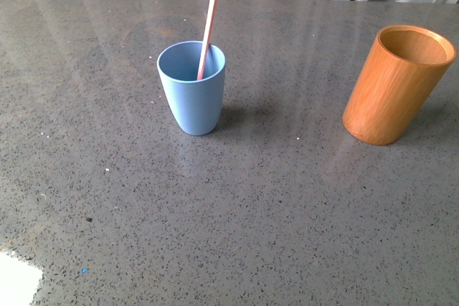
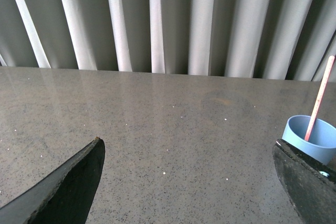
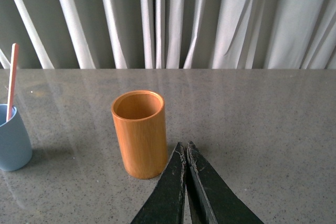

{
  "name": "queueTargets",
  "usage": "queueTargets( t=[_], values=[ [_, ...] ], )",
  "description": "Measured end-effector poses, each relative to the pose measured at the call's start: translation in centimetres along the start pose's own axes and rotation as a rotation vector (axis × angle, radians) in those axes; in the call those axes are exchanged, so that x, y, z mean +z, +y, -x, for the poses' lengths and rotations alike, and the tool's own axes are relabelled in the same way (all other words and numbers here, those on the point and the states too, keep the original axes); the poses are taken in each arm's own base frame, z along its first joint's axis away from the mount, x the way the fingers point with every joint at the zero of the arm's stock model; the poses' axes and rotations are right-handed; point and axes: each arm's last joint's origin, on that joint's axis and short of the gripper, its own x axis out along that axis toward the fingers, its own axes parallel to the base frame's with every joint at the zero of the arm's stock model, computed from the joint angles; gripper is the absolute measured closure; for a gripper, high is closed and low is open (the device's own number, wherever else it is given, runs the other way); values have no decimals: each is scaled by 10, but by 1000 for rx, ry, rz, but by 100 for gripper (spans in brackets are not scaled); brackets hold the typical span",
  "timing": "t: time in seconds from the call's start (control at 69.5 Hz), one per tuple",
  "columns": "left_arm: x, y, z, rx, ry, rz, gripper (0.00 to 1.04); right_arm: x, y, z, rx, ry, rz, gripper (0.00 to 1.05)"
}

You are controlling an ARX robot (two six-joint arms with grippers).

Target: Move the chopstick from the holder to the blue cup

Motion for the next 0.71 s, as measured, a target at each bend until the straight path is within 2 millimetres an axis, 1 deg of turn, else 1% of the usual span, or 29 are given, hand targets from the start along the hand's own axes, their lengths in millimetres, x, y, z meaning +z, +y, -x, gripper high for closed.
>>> queueTargets(
  t=[0.144,0.317,0.346,0.374,0.461,0.49,0.547,0.605,0.634,0.677,0.706],
  values=[
    [0,0,0,0,0,0,9,0,0,0,0,0,1,102],
    [0,0,0,0,0,0,9,0,0,0,0,-1,0,71],
    [0,0,0,0,0,0,9,0,0,0,0,-1,0,67],
    [0,0,0,0,0,0,9,0,0,0,0,-1,0,60],
    [0,0,0,0,0,0,9,0,0,0,0,-1,0,45],
    [0,0,0,0,0,0,9,0,0,0,0,-1,0,41],
    [0,0,0,0,0,0,9,0,0,0,0,-1,0,30],
    [0,0,0,0,0,0,9,0,0,0,0,-1,0,17],
    [0,0,0,0,0,0,9,0,0,0,0,-1,0,12],
    [0,0,0,0,0,0,9,0,0,0,0,-1,0,8],
    [0,0,0,0,0,0,9,0,0,0,0,-1,0,8]
  ],
)
